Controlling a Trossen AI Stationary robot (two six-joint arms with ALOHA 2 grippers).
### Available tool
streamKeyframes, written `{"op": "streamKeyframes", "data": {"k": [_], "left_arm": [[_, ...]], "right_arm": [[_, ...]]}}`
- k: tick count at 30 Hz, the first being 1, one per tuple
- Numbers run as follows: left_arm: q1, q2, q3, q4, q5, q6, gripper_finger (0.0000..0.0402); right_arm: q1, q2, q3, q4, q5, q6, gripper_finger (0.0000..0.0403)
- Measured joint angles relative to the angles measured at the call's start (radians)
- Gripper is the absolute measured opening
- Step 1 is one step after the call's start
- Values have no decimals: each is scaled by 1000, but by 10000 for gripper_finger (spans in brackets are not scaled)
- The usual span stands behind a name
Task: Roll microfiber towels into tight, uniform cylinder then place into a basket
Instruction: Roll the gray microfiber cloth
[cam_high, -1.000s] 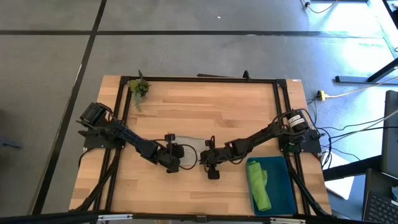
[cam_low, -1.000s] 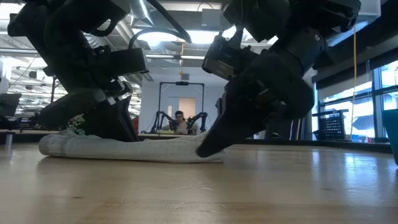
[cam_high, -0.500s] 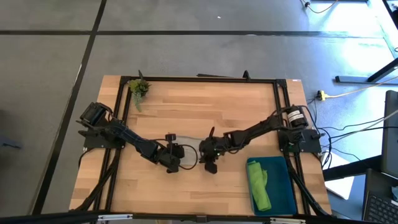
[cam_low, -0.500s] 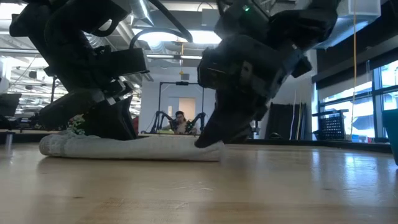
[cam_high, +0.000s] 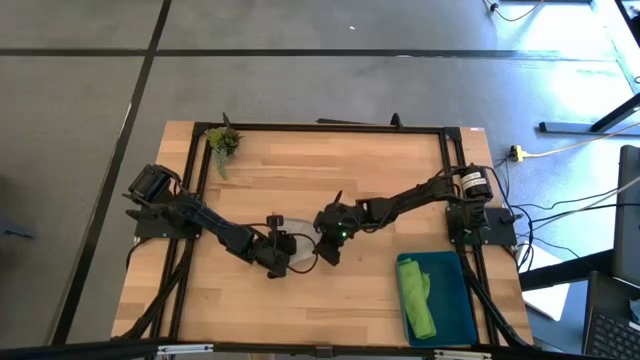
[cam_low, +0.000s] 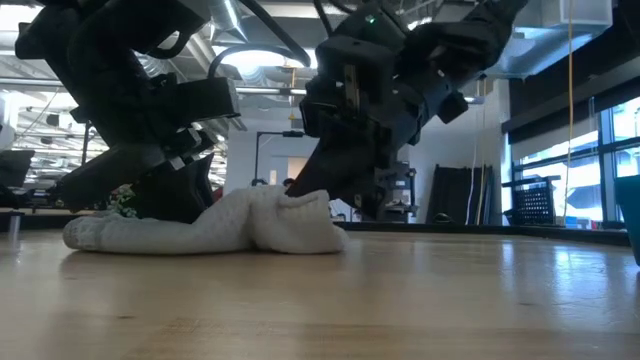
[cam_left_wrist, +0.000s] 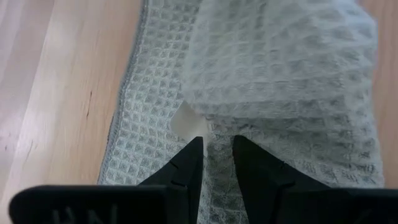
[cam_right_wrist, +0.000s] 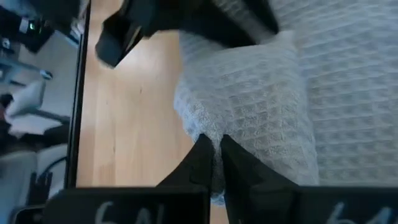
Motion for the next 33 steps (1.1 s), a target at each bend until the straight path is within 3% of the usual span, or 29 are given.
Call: {"op": "streamKeyframes", "data": {"k": [8, 15, 25, 33], "left_arm": [[0, 0, 0, 1, 1, 40, 87], [0, 0, 0, 0, 13, 54, 87], [0, 0, 0, 1, 14, 54, 87], [0, 0, 0, 4, 19, 54, 70]], "right_arm": [[-76, -2, 1, -7, -141, 57, 17], [-145, -2, 2, -14, -139, 82, 17], [-188, -3, 6, -165, 3, 52, 16], [-182, -3, 3, -61, -68, 54, 17]]}}
